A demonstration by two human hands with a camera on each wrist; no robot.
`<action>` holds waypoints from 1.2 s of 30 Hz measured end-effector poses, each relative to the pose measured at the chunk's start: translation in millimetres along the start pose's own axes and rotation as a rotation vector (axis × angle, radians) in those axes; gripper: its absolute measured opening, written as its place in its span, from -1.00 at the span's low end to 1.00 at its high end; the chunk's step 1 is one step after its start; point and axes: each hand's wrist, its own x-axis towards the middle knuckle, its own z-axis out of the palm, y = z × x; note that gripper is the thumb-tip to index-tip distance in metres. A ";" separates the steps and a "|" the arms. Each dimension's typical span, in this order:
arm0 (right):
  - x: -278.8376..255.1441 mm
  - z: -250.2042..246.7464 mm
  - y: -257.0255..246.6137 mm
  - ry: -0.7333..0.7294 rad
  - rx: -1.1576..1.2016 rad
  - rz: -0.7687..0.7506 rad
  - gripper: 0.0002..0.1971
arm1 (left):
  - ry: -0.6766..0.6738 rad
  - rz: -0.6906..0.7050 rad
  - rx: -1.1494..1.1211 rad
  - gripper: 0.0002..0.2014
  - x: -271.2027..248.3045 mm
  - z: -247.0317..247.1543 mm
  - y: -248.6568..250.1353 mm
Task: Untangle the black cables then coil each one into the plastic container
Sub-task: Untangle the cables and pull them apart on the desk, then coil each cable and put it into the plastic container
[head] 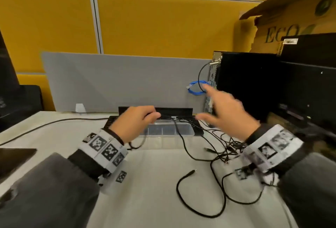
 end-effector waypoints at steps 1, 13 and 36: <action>-4.2 7.0 -24.3 -0.100 0.177 -0.086 -0.27 | 0.008 0.060 -0.036 -0.71 1.0 5.0 13.8; -1.9 -34.7 57.1 0.242 0.300 0.086 -0.63 | -0.169 -0.097 0.245 -0.71 1.0 -22.3 -39.9; 3.9 33.3 6.0 0.253 0.313 -0.136 -0.76 | -0.096 0.142 -0.121 -0.70 7.7 23.5 -10.8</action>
